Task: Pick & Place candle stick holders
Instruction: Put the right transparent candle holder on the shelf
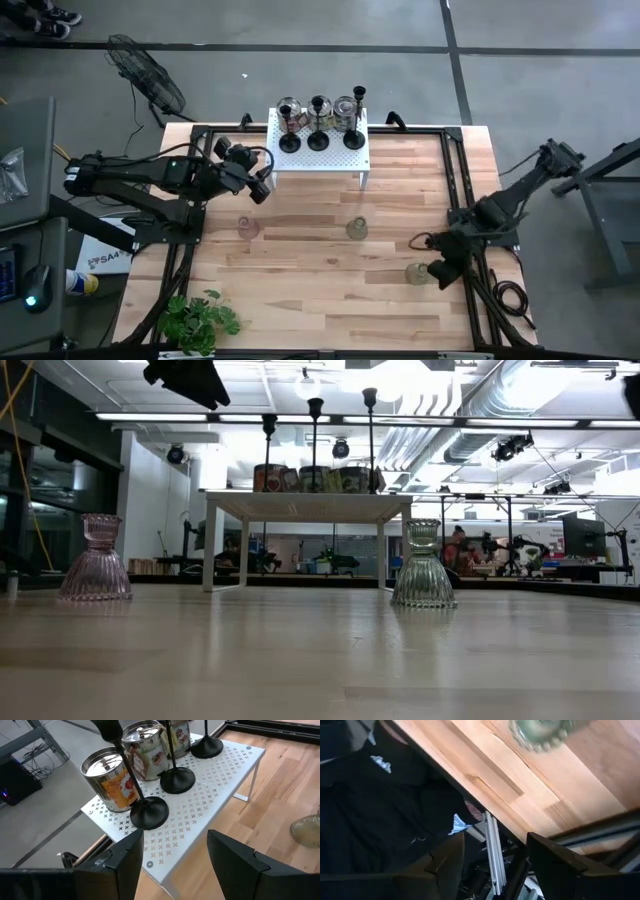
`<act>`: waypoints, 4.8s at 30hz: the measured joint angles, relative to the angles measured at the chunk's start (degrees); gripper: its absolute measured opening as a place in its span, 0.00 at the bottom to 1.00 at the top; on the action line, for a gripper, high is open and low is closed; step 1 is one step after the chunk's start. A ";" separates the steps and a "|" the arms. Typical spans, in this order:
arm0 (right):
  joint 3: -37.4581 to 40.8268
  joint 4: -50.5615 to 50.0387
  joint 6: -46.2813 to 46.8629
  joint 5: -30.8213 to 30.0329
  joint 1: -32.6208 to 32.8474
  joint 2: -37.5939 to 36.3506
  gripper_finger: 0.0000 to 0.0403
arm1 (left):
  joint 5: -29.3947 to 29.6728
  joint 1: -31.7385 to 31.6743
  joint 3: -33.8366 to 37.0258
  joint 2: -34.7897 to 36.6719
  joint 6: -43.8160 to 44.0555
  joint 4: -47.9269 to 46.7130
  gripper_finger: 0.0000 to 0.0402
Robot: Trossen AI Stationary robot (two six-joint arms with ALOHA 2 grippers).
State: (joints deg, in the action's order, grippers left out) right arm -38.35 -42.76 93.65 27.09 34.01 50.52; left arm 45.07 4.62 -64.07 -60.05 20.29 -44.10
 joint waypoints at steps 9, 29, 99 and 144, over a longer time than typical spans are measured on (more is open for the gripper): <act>0.00 -0.52 15.30 -14.85 15.73 0.04 0.51 | -1.12 0.00 0.00 0.00 -0.78 0.00 0.53; 0.00 -1.91 18.69 -31.88 28.57 15.44 0.51 | -3.31 0.00 0.00 0.00 -0.92 0.68 0.53; 0.00 1.54 8.49 -69.23 31.06 37.44 0.84 | -6.63 0.00 0.00 -0.02 -1.35 0.78 0.53; 0.03 1.72 1.34 -68.48 21.88 31.25 0.34 | -6.59 -0.01 0.00 -0.02 -1.31 1.22 0.53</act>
State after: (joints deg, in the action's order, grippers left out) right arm -38.32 -41.04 94.99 -41.39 55.88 81.77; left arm 38.48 4.61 -64.07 -60.07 18.98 -42.87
